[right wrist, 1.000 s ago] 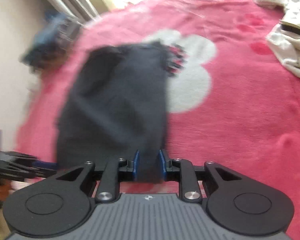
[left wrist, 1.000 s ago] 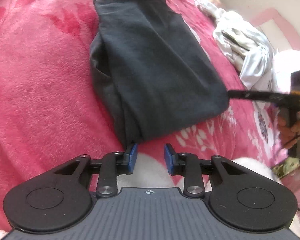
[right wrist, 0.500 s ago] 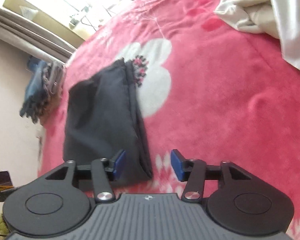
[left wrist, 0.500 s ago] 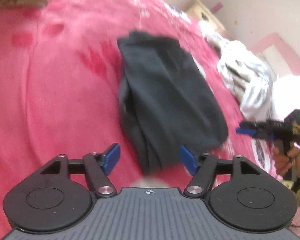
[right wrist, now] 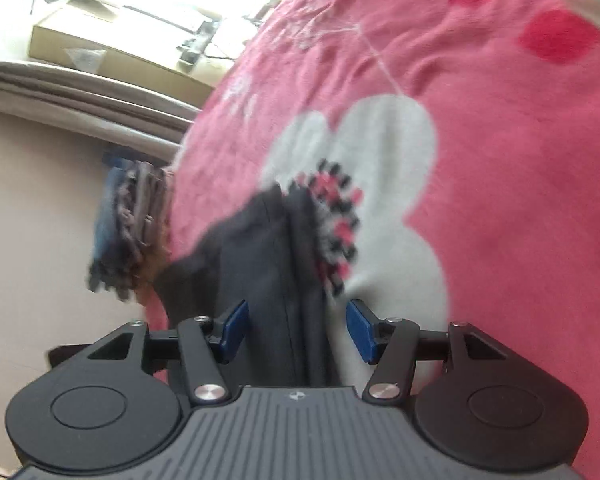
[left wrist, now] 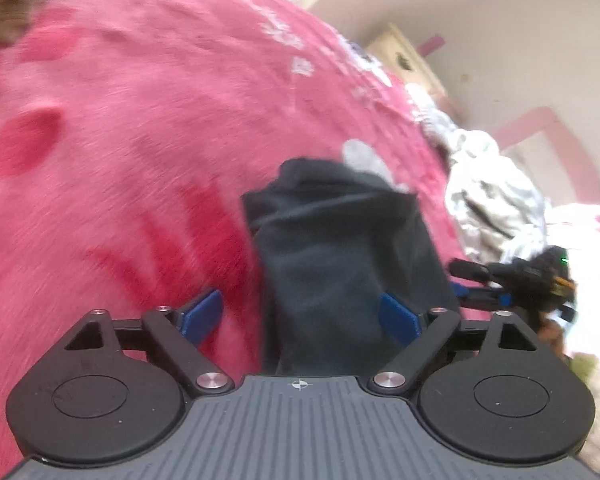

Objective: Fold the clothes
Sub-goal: 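Grasp the folded trousers edge with the left gripper while the right gripper grasps beside it, then lift the folded trousers with both grippers and carry them toward the clothes stack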

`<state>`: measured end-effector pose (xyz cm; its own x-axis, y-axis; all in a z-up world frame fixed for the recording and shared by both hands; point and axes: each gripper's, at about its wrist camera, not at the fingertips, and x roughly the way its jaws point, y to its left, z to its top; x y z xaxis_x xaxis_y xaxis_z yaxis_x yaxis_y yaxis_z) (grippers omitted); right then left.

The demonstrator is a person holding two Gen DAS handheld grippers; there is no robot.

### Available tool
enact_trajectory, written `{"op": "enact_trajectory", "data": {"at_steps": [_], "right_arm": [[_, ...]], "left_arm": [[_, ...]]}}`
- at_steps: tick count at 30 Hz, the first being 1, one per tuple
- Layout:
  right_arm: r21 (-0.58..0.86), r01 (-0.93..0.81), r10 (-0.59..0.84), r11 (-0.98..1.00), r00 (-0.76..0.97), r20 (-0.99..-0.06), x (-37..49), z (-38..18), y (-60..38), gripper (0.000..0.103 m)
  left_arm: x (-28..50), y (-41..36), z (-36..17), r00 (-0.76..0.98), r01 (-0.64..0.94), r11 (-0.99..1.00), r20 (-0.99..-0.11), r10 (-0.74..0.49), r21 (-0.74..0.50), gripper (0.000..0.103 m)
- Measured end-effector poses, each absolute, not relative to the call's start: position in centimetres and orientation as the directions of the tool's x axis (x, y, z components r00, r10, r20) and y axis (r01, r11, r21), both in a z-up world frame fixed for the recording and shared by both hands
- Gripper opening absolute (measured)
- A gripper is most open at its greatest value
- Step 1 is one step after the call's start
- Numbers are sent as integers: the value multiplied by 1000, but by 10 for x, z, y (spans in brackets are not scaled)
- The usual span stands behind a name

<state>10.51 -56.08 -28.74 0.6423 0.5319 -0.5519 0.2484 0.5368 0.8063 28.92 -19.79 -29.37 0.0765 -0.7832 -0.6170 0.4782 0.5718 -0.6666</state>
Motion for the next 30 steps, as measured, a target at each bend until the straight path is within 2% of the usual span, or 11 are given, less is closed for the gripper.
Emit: {"op": "enact_trajectory", "data": {"at_steps": [5,7,10,12,13,14,15,18,24,30], "right_arm": [[843,149,632,517,598,-493,146,-295,-560,58],[851,120,655,512,586,-477,155,-297,-556,58],[860,81,685,504,568,-455,169,-299,-549,51],[857,64,693,511,560,-455,174,-299,-543,42],[855,56,695,516,556,-456,175,-299,-540,31],[854,51,693,518,559,-455,177,-297,-537,26],[854,48,687,518,572,-448,176,-294,-534,24],[849,31,665,528,606,-436,169,-282,-530,19],[822,-21,620,569,668,-412,140,-234,-517,17],[779,-94,574,620,731,-369,85,-169,-494,17]], "left_arm": [[309,-215,-301,35,481,504,-559,-829,-717,90],[313,-222,-303,28,485,489,-546,-838,-725,85],[317,-225,-306,26,478,478,-533,-846,-737,74],[318,-227,-307,28,468,484,-535,-844,-740,64],[318,-227,-307,32,465,489,-537,-843,-738,60],[318,-228,-306,37,462,493,-539,-841,-737,50],[317,-227,-306,40,458,492,-536,-843,-740,41],[313,-225,-297,58,460,485,-520,-852,-744,27],[292,-216,-260,108,491,453,-463,-879,-744,21],[247,-191,-203,179,559,419,-389,-904,-715,20]]}}
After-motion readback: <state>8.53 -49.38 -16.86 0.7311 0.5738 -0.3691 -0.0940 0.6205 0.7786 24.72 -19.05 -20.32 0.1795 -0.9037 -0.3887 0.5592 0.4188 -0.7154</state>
